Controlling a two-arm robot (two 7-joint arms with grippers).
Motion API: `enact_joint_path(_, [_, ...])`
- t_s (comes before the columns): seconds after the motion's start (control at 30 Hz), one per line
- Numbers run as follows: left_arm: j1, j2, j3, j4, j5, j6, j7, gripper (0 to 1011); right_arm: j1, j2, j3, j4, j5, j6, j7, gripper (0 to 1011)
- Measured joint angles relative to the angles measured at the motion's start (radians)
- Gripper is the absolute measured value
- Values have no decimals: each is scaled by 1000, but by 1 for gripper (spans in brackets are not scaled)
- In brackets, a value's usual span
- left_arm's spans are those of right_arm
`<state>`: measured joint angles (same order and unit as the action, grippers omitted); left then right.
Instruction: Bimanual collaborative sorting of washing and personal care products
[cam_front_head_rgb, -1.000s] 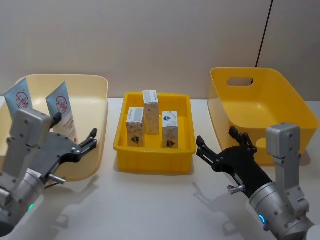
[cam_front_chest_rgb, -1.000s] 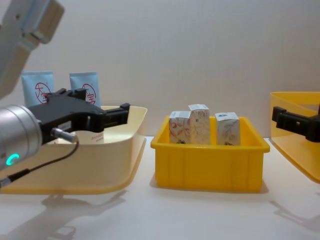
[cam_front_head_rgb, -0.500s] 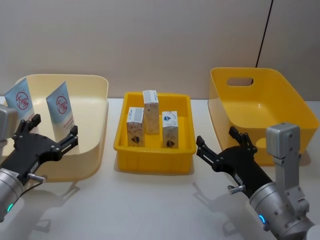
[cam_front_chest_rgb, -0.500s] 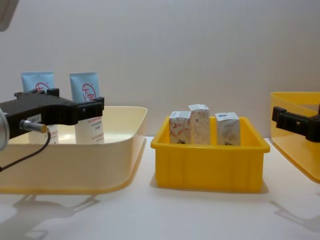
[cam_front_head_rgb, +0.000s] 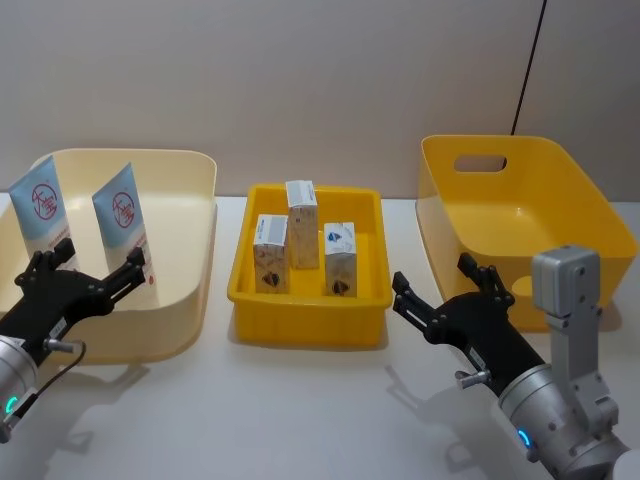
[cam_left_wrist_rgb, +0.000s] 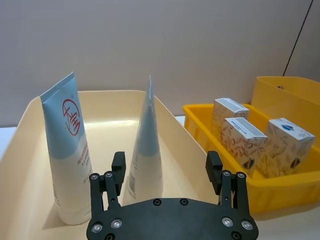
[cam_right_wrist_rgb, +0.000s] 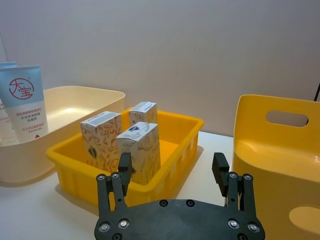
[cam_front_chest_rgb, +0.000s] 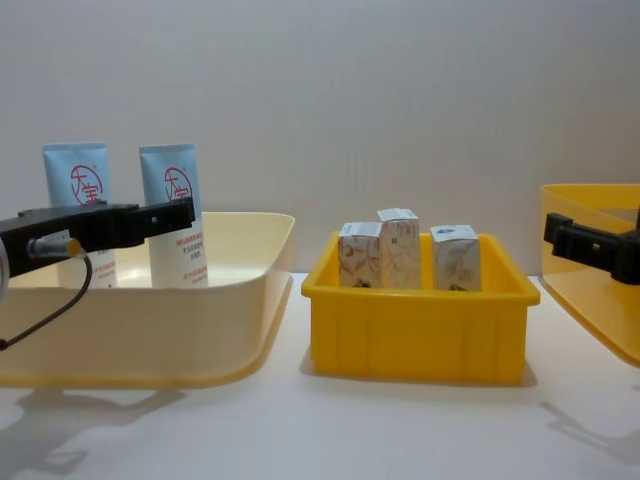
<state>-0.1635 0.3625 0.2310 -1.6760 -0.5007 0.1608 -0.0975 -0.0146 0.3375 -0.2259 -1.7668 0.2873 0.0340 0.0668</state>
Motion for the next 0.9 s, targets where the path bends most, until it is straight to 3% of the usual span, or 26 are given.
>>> enact_joint_path(0.37, [-65,-46,-14,102,-43,11,-29,1000,0,0,0,0,0,0,0,1001])
enact_joint_path(0.9, [-174,-85,2,248,-21,-5,-56,1000,0,0,0,0,0,0,0,1001])
